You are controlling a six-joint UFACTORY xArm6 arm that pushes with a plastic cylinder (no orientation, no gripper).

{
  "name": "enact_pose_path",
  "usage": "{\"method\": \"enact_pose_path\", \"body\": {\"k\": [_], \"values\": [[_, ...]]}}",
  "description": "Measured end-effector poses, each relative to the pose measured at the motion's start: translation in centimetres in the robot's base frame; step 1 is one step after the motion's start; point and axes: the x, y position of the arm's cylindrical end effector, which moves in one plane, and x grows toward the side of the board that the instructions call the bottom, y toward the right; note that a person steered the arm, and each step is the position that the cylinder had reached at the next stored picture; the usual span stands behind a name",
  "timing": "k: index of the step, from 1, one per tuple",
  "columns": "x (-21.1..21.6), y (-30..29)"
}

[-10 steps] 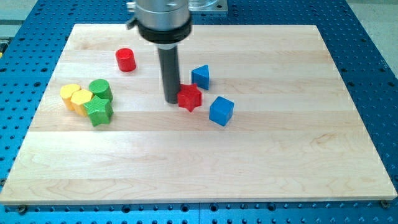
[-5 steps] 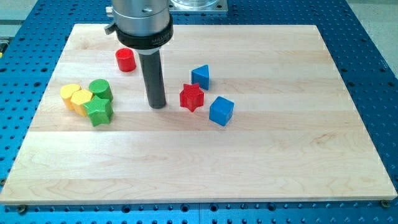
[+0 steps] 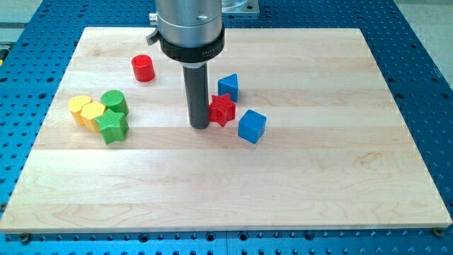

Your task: Form a group of blue blocks and red star

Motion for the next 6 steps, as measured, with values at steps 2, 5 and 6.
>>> {"method": "enact_pose_path", "body": {"k": [2, 5, 6], "values": [[0.0, 1.1], [-4.8, 9.7], [-4.9, 16.7]]}}
